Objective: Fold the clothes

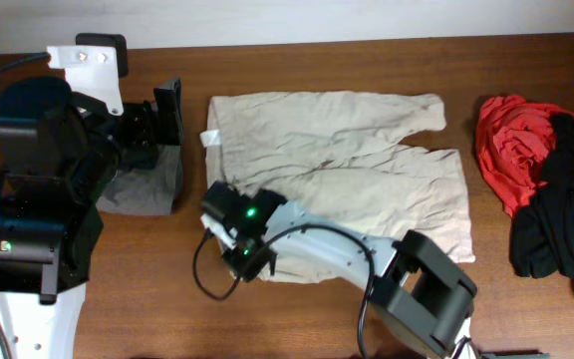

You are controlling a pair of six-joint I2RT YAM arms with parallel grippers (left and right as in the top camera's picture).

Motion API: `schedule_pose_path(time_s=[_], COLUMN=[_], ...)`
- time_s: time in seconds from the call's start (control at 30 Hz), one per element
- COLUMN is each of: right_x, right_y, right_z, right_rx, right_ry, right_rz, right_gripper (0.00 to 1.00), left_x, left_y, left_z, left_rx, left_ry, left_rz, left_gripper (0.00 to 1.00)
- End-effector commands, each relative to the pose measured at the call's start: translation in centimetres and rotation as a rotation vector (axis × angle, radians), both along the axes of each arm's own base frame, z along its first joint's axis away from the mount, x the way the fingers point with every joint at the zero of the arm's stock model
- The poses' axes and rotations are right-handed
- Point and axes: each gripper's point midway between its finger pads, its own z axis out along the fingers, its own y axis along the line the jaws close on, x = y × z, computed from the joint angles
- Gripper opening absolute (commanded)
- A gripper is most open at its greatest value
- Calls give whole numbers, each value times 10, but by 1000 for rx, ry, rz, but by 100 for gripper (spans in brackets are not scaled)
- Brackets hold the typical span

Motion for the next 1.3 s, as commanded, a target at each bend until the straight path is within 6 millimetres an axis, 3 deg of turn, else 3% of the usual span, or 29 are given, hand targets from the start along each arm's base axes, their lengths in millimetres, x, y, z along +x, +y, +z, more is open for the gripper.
schedule_pose_path(time_s=[0.0,0.17,0.23,0.33,0.4,0.57,0.73,0.87,1.03,1.07,1.27], right_x=[19,53,72,98,120,143,182,227,267,272,301], right_y=[-11,-41,-53,-70,-88,-112,-176,-229,-305,-318,-369], right_z=[1,17,31,54,74,106,102,110,105,102,81], right_rx=[-60,-65,-17,72,142,317,236,295,334,347,436], right_ry=[-86,-87,-79,-61,-48,24,-58,-148,-223,-231,-257], right_rz=[-13,-187,-252,-342,-416,-435,-654,-835,-1036,-1059,-1139], right_gripper=[21,28,38,66,70,72,78,78,77,78,78], left_x=[-3,-3,-1,2,6,17,31,45,63,66,81], left_y=[4,7,10,9,9,6,-15,-28,-47,-51,-73], left_z=[9,8,7,1,-9,-35,-63,-103,-156,-166,-229], left_rx=[21,28,35,37,41,49,9,-16,-29,-22,36], left_ry=[-28,-24,-19,-1,32,119,208,331,473,495,619], left_rz=[9,28,45,43,43,34,-70,-128,-198,-215,-284], left_gripper=[99,99,99,99,99,99,99,98,89,83,76])
